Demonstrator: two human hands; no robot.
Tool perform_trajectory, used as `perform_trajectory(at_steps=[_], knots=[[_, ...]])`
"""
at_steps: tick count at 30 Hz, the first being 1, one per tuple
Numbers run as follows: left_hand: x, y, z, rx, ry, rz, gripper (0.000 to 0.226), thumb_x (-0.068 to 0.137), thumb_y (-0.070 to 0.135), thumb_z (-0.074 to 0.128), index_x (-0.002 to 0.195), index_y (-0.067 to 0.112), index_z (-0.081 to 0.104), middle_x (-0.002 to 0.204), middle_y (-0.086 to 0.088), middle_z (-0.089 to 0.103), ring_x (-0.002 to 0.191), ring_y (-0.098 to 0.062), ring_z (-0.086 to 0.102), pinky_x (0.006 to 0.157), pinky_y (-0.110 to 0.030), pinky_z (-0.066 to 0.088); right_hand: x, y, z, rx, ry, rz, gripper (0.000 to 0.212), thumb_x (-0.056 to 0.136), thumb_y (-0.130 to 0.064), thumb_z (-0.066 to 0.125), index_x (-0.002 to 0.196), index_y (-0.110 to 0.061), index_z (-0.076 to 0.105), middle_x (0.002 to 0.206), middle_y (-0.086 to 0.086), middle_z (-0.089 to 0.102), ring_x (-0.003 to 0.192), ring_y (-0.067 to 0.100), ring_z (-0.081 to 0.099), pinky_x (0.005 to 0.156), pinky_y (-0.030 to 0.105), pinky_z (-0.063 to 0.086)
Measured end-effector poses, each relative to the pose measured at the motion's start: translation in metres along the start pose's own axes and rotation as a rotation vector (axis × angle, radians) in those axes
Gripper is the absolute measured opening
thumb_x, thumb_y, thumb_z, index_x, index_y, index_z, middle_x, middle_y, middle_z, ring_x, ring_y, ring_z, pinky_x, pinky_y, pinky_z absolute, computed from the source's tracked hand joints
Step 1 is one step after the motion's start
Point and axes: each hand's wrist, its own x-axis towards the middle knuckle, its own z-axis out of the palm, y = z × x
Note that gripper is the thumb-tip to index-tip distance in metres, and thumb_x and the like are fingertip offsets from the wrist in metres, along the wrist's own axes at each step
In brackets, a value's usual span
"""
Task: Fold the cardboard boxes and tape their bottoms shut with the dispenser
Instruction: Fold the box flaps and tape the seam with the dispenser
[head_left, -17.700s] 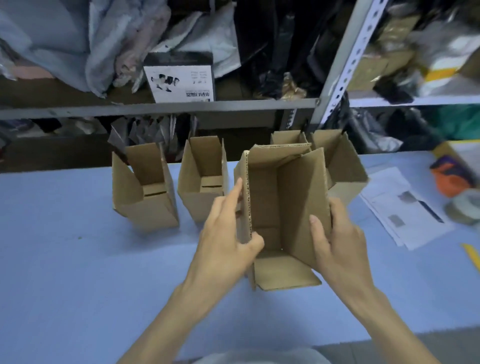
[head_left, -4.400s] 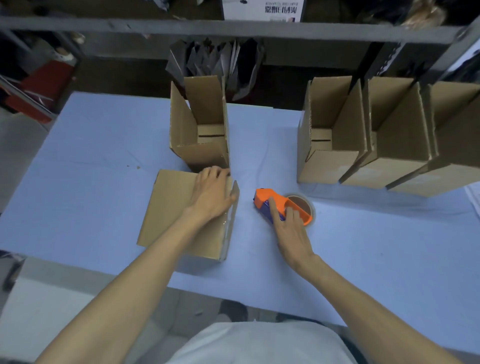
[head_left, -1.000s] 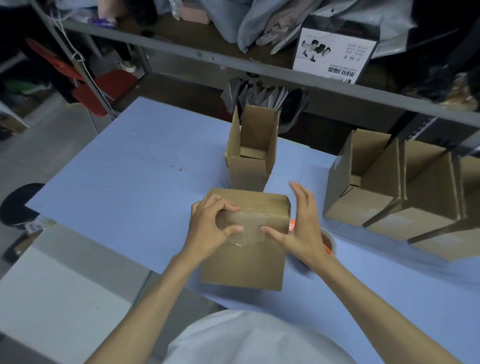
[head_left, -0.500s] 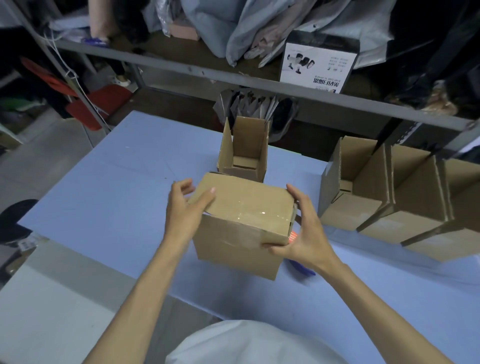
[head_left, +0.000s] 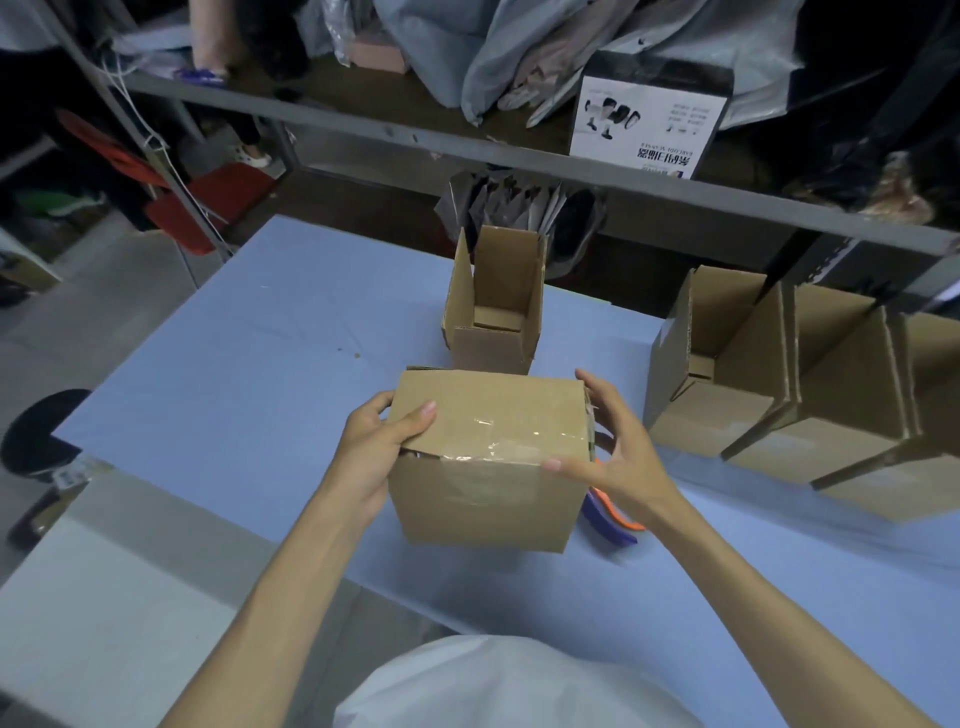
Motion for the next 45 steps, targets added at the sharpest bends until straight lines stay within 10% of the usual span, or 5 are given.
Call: perform_trajectory(at_steps=[15, 24, 34, 40, 45], knots=[[-0.007, -0.027, -0.013, 0.162, -0.219, 0.185, 0.056, 0.074, 0.018, 0.081, 0.12, 0.034, 0.053, 0.101, -0.006, 0.074, 0.09, -0.023, 0.072, 0.067, -0.025, 0.056, 0.014, 0.003, -0.006, 0.29, 0.259, 0.056, 0.06, 0.07, -0.044, 0.074, 0.126, -0.026, 0.06, 0.099, -0.021, 0.068, 0.093, 0.001, 0.064, 0.069, 0.017, 0.053], [-0.003, -0.03, -0.003, 0.024, -0.014, 0.108, 0.035, 0.084, 0.015, 0.071, 0.114, 0.014, 0.053, 0.096, -0.006, 0.076, 0.08, -0.023, 0.073, 0.057, -0.028, 0.056, -0.007, 0.0, 0.002, 0.028, 0.03, -0.015, 0.101, 0.072, -0.051, 0.077, 0.146, -0.055, 0.008, 0.15, -0.027, 0.027, 0.131, -0.004, 0.039, 0.088, 0.011, 0.047], [-0.01, -0.015, -0.018, 0.016, -0.055, 0.013, 0.054, 0.087, 0.011, 0.068, 0.12, 0.041, 0.037, 0.104, -0.01, 0.069, 0.076, -0.018, 0.072, 0.056, -0.031, 0.056, -0.037, -0.005, 0.002, -0.256, -0.204, -0.217, 0.117, 0.052, -0.05, 0.09, 0.149, -0.038, 0.025, 0.16, -0.012, -0.004, 0.148, 0.016, -0.001, 0.107, 0.058, 0.034], [-0.023, -0.017, -0.012, 0.158, -0.136, 0.119, 0.057, 0.084, 0.003, 0.07, 0.122, 0.036, 0.044, 0.123, -0.006, 0.057, 0.099, -0.016, 0.066, 0.073, -0.029, 0.057, -0.041, 0.009, 0.0, 0.011, -0.114, -0.162, 0.092, 0.058, -0.036, 0.086, 0.14, -0.024, 0.046, 0.152, -0.005, 0.034, 0.147, 0.019, 0.017, 0.104, 0.044, 0.041], [-0.031, -0.021, -0.013, 0.45, -0.184, 0.118, 0.076, 0.055, 0.052, 0.077, 0.124, 0.043, 0.047, 0.136, 0.01, 0.04, 0.122, -0.002, 0.047, 0.102, -0.032, 0.045, -0.038, 0.02, 0.007, 0.18, 0.007, -0.03, 0.065, 0.064, -0.03, 0.082, 0.124, -0.017, 0.062, 0.127, -0.003, 0.062, 0.123, 0.019, 0.054, 0.092, 0.025, 0.047]])
